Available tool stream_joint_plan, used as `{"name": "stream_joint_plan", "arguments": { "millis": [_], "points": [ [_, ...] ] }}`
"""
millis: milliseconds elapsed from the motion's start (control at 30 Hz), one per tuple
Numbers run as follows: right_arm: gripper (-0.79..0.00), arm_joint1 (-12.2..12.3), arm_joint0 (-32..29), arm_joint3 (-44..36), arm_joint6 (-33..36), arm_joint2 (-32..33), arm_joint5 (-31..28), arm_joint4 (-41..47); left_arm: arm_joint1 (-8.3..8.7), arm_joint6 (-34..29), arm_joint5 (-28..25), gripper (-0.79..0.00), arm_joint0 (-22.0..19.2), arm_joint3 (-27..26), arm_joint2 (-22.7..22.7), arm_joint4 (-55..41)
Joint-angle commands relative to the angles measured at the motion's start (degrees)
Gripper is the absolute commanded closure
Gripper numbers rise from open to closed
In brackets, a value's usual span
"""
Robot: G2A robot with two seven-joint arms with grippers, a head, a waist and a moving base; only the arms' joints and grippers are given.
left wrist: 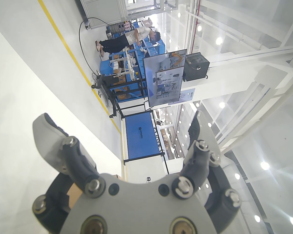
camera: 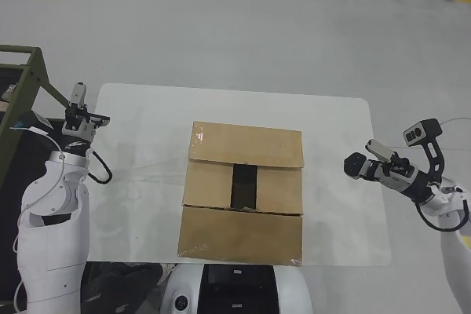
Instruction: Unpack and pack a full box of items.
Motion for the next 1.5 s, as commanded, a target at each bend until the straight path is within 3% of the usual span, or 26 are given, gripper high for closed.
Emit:
{"name": "stream_joint_plan", "arguments": {
  "millis": [0, 600, 667, 833, 1000, 1200, 1467],
  "points": [
    [-0.785, 0.0, 0.0, 0.0, 0.0, 0.0, 0.0, 0.0, 0.0, 0.0, 0.0, -0.785, 0.0, 0.0, 0.0, 0.0],
    [-0.785, 0.0, 0.0, 0.0, 0.0, 0.0, 0.0, 0.0, -0.11, -1.0, 0.7, -0.785, 0.1, -0.1, 0.6, -2.7],
    [-0.785, 0.0, 0.0, 0.0, 0.0, 0.0, 0.0, 0.0, -0.19, -3.8, 2.6, -0.785, -0.4, 0.4, 0.4, -9.2],
    [-0.785, 0.0, 0.0, 0.0, 0.0, 0.0, 0.0, 0.0, 0.13, -12.8, 4.7, -0.785, -0.6, 0.3, 0.9, -14.5],
    [-0.785, 0.0, 0.0, 0.0, 0.0, 0.0, 0.0, 0.0, 0.78, -32.1, 3.7, -0.785, 0.4, -1.0, 0.7, -23.1],
    [-0.785, 0.0, 0.0, 0.0, 0.0, 0.0, 0.0, 0.0, 1.51, -45.0, -0.9, -0.785, 1.4, -3.7, 1.6, -22.2],
    [-0.785, 0.0, 0.0, 0.0, 0.0, 0.0, 0.0, 0.0, 2.74, -57.3, -0.5, -0.785, -1.4, -4.0, 5.4, -17.2]
  ]
}}
